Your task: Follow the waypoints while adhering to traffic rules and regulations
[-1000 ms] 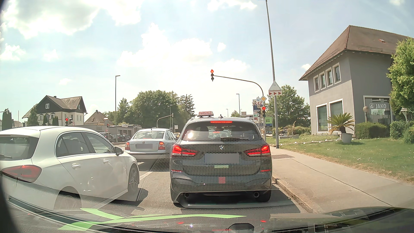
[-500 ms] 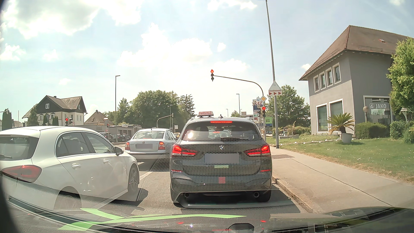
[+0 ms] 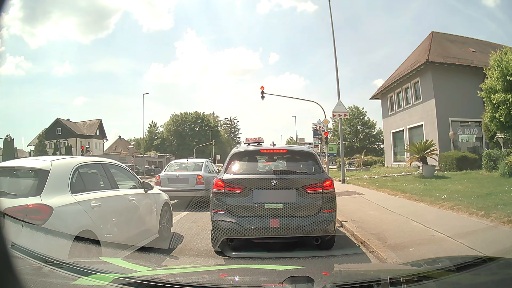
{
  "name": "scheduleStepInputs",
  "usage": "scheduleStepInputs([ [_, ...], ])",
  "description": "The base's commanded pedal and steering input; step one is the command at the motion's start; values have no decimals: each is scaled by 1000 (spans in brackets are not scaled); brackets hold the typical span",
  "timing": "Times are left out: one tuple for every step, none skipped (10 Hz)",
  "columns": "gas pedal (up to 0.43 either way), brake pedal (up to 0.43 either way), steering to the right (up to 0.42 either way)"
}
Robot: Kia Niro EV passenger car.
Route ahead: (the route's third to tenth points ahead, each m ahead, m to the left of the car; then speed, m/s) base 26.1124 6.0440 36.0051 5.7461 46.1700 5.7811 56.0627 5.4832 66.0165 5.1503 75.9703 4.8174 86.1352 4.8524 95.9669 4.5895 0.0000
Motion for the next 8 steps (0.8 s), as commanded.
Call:
scheduleStepInputs([
  [0,232,0],
  [0,232,0],
  [0,232,0],
  [0,232,0],
  [0,232,0],
  [0,232,0],
  [0,232,0],
  [0,232,0],
])
